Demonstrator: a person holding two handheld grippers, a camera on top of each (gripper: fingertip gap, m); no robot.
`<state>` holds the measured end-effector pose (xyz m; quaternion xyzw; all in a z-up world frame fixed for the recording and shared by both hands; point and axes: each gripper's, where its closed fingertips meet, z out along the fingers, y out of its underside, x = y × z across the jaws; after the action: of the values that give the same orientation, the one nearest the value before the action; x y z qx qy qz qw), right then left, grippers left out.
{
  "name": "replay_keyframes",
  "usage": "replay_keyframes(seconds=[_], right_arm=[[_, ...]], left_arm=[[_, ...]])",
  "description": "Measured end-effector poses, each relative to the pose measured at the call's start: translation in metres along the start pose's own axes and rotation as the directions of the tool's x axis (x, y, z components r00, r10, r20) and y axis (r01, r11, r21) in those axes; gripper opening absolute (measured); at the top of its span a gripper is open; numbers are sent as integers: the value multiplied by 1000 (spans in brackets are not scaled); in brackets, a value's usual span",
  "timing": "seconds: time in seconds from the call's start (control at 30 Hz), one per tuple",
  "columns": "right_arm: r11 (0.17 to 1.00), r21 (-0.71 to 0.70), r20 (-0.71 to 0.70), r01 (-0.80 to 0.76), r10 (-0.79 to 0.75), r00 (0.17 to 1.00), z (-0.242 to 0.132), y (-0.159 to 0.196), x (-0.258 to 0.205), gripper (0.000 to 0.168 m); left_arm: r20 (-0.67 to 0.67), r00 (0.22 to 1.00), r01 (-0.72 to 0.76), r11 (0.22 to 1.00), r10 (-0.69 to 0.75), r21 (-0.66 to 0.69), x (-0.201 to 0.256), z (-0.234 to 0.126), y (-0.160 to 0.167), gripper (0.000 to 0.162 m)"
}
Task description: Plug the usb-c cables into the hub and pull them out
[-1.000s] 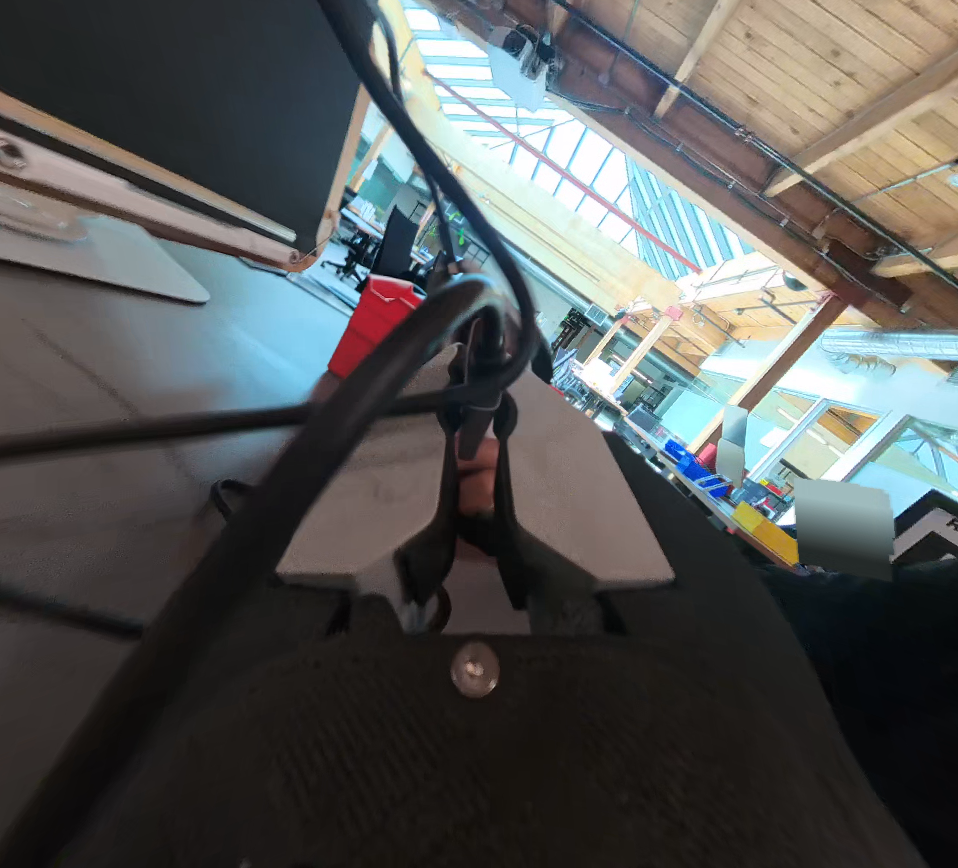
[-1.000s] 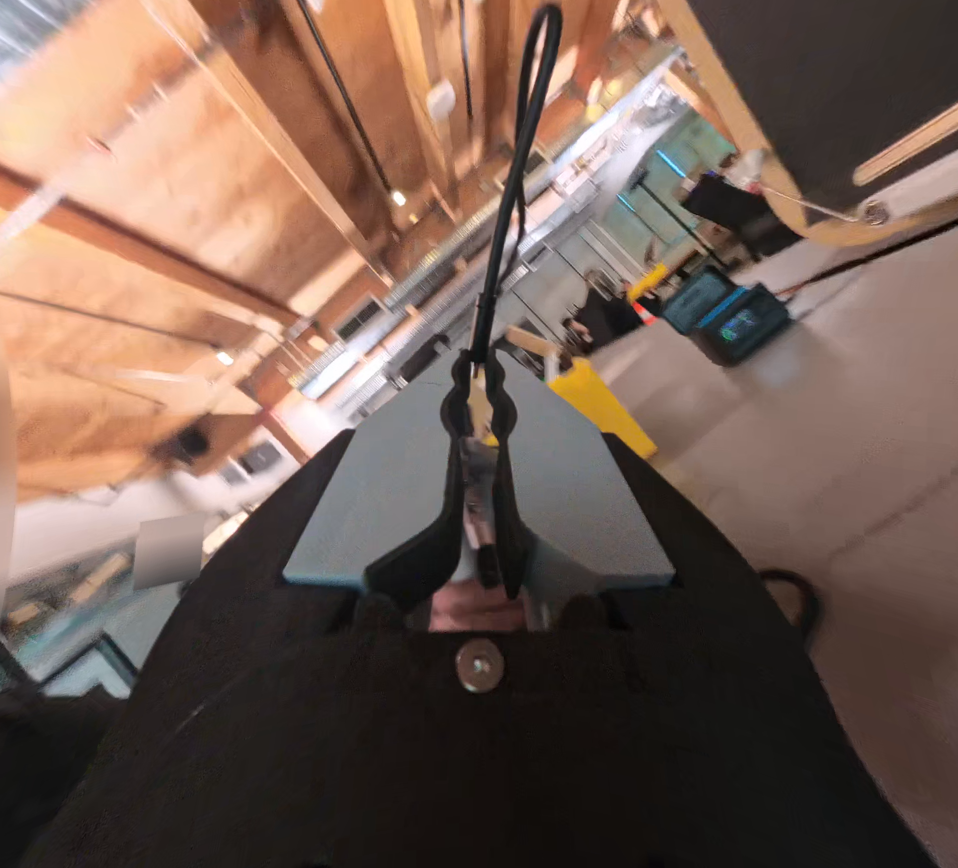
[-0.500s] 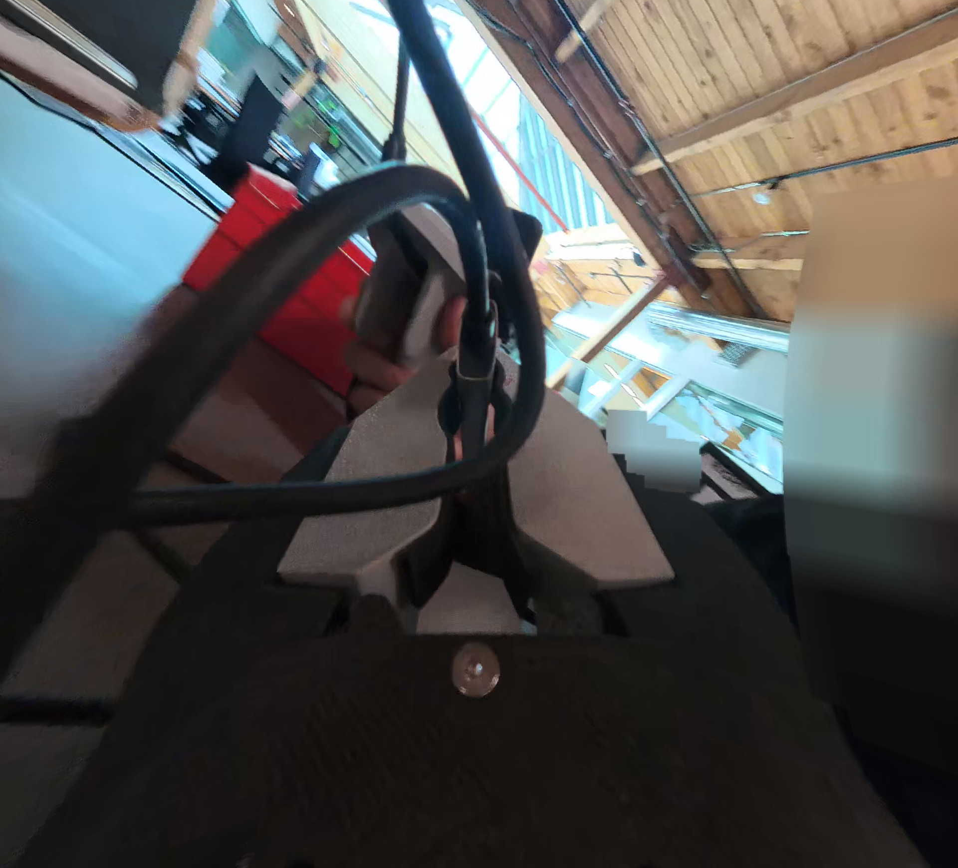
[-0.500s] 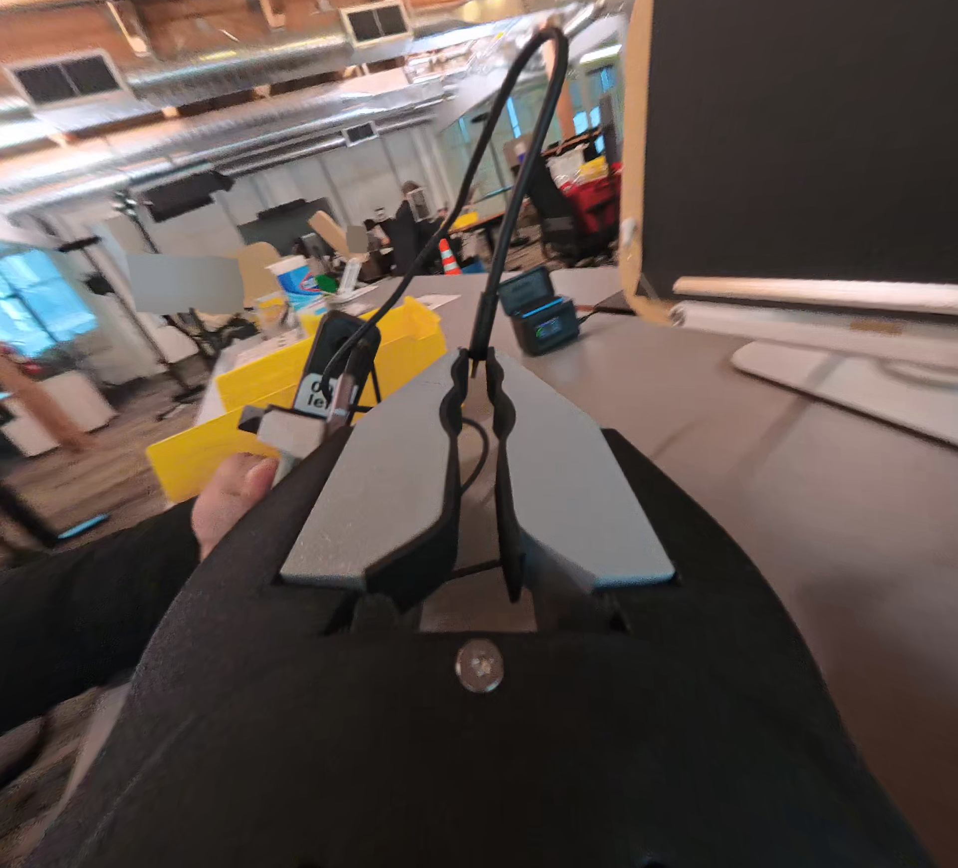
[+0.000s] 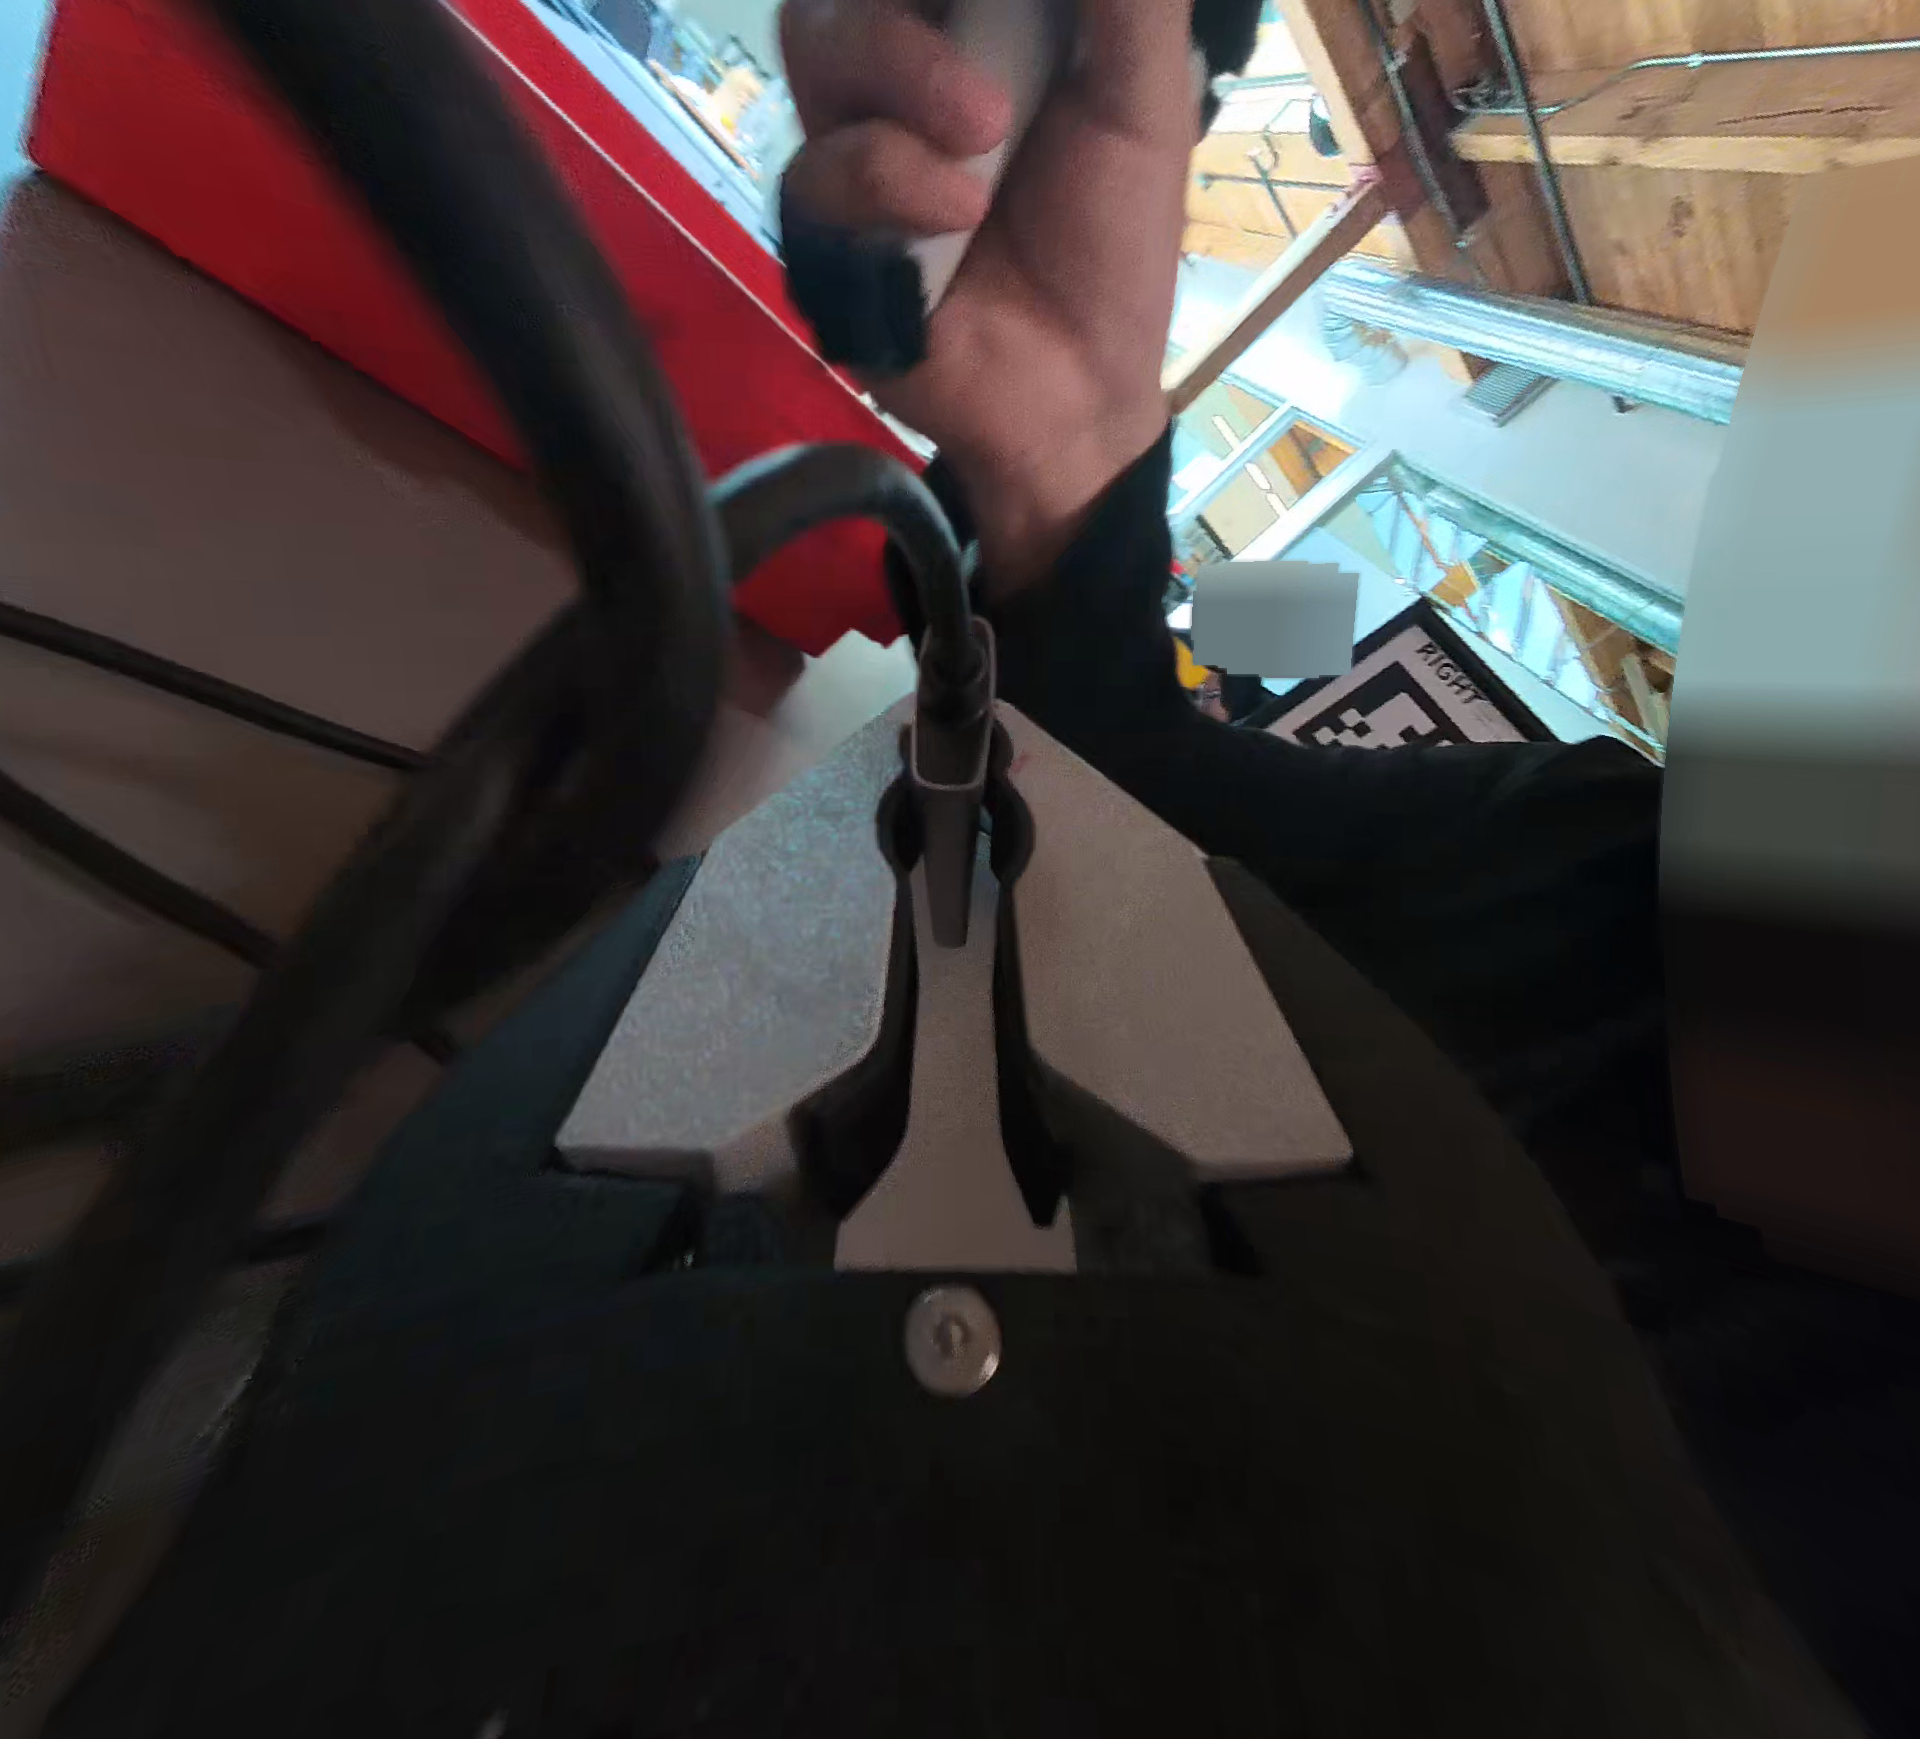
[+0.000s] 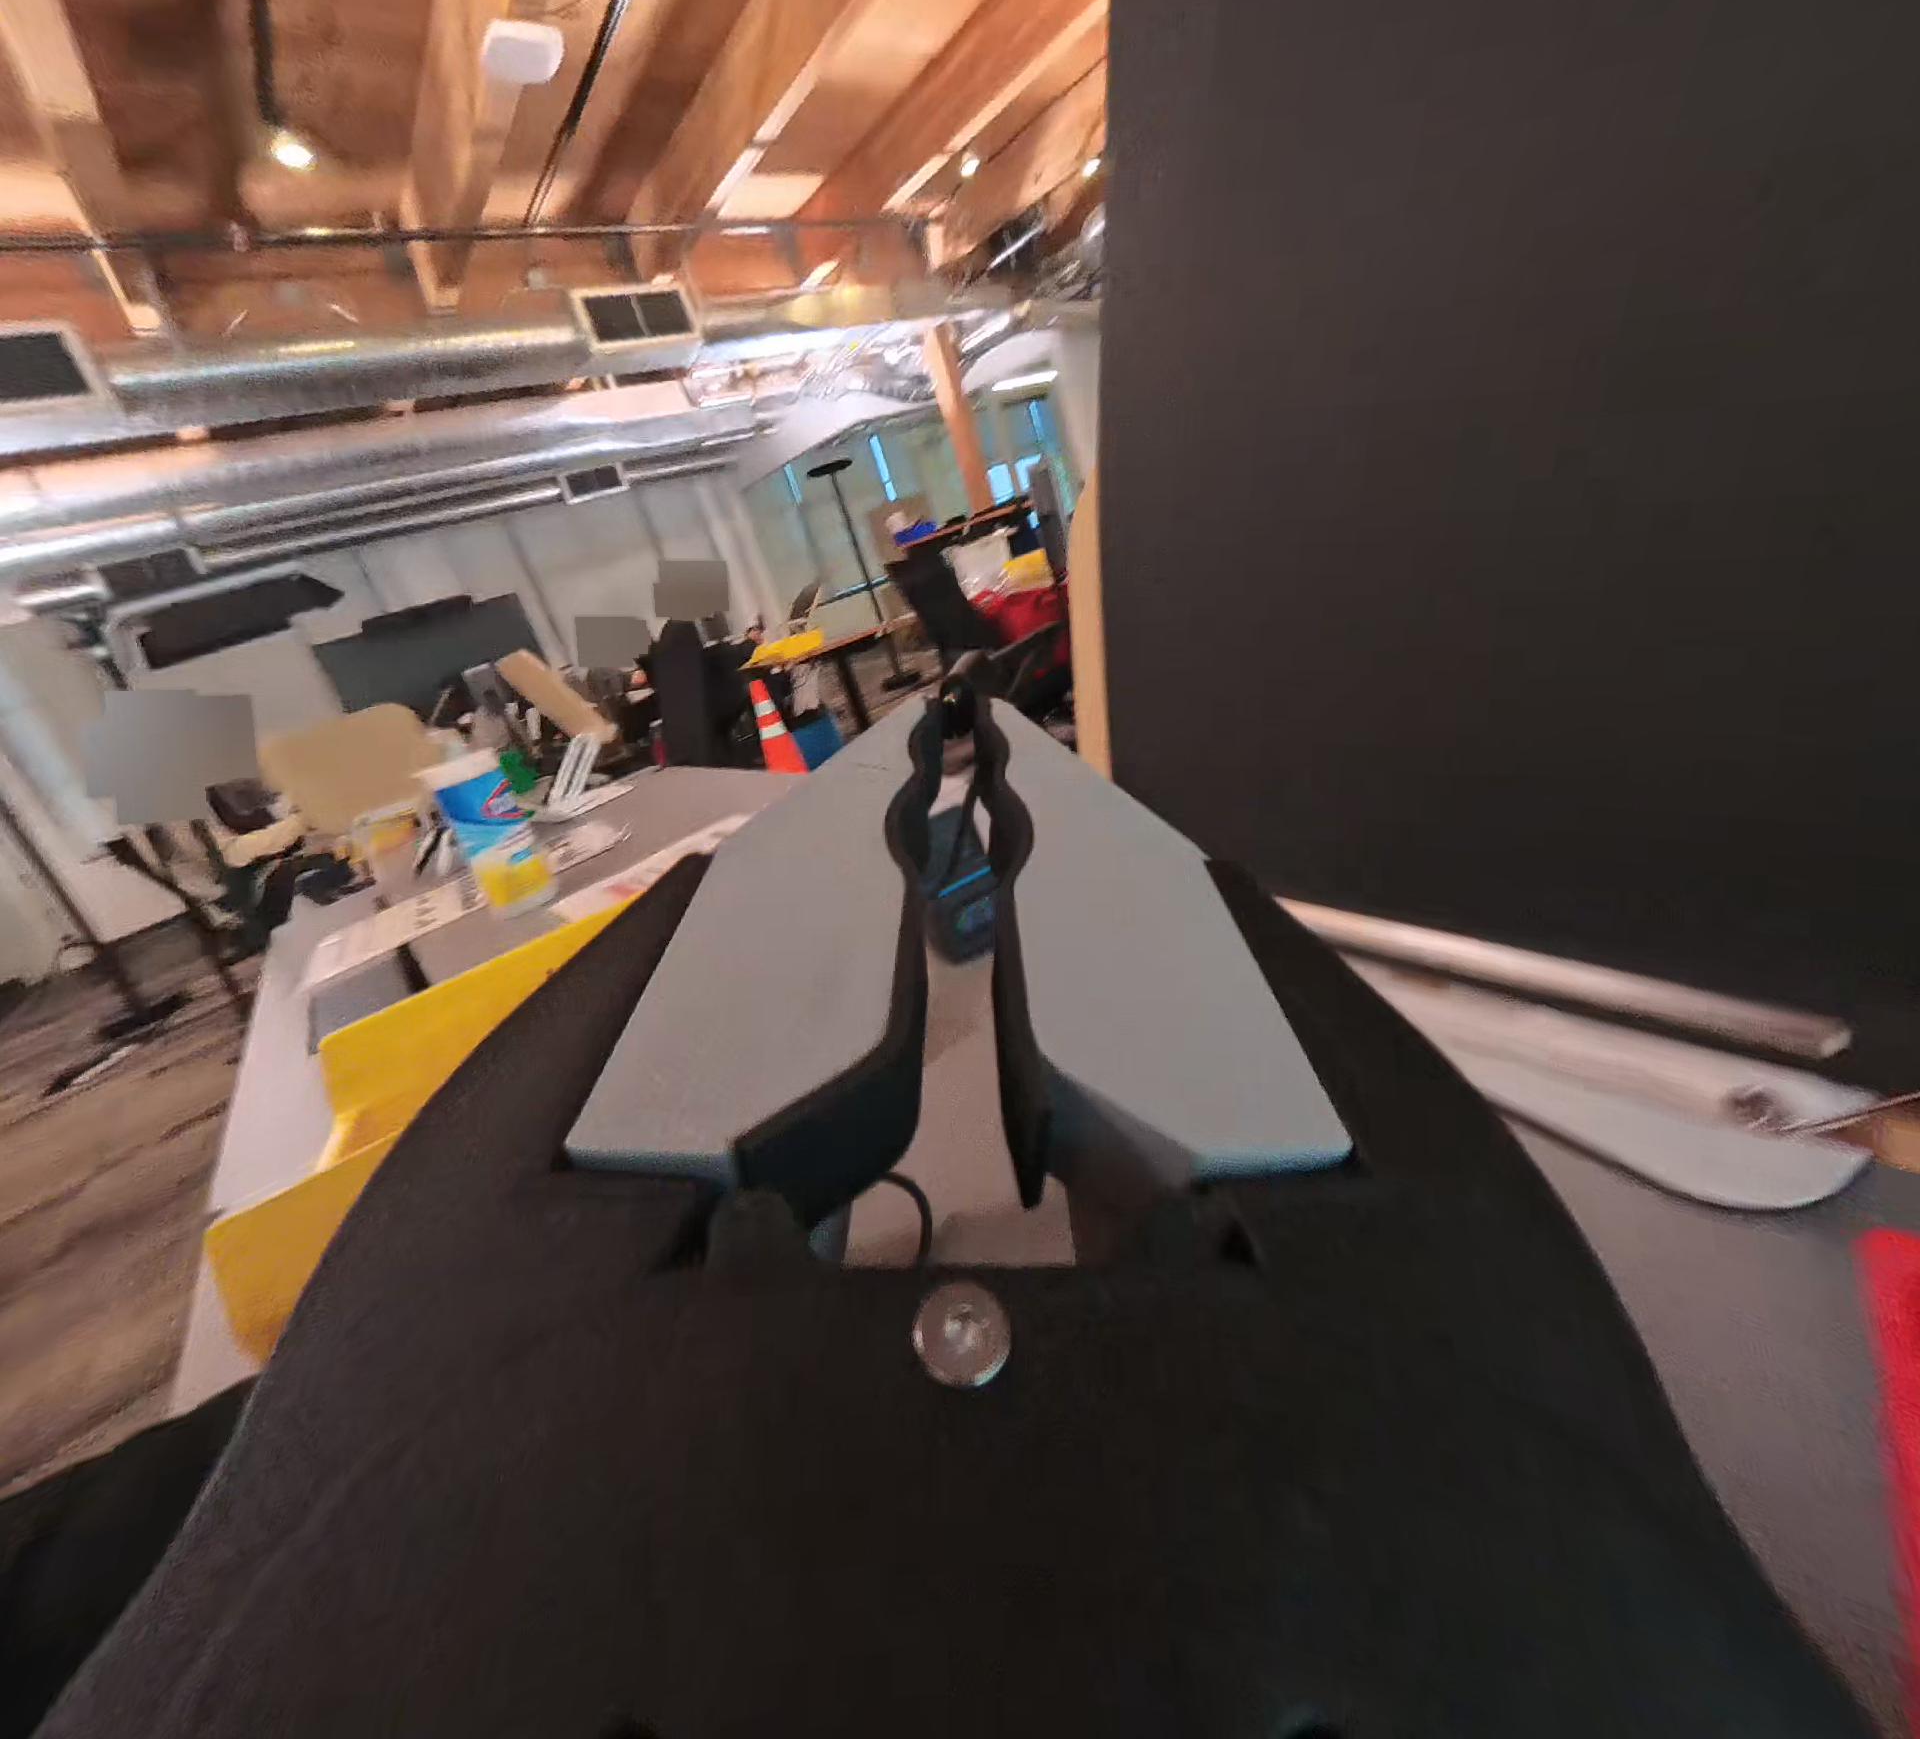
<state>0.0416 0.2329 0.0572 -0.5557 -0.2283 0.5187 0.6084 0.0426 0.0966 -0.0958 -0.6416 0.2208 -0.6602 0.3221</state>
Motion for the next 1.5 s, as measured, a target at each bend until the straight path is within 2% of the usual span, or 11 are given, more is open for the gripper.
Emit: replay_keyframes(seconds=[0.17,0.3,0.4,0.5,0.73,0.87,0.97,1.07,1.23,1.37,1.5], right_arm=[[984,24,-13,174,-174,985,-16,-70,-11,1],[950,-166,-52,264,-276,960,-24,-67,6,1],[880,-365,43,305,-311,949,-33,-21,0,2],[754,-563,159,337,-301,940,-51,38,-11,3],[451,-797,334,401,-225,916,-84,144,-21,5],[282,-846,425,453,-158,891,-102,194,-33,0],[235,-849,453,474,-139,880,-103,208,-39,14],[180,-785,573,593,-151,805,-105,219,-49,37],[170,-691,667,702,-224,711,-90,238,-57,71],[152,-664,698,732,-226,680,-90,260,-52,60],[242,-710,655,661,-116,747,-90,266,-58,48]], left_arm=[[65,998,-10,1000,8,18,-8,-6,-4,5],[-47,999,-10,997,7,-77,13,0,11,6],[-8,999,-33,991,32,-132,7,5,21,6],[16,999,-50,994,51,-94,4,1,13,6],[24,1000,-10,999,11,-43,2,-12,3,6],[33,999,-13,999,14,-49,1,-12,3,6],[55,998,-14,1000,16,-25,-2,-17,-1,6],[53,999,-4,1000,4,15,-2,-23,-8,6],[26,1000,4,1000,-5,31,3,-24,-11,6],[23,1000,4,999,-5,39,3,-26,-12,5],[15,1000,8,998,-9,60,4,-29,-16,6]])
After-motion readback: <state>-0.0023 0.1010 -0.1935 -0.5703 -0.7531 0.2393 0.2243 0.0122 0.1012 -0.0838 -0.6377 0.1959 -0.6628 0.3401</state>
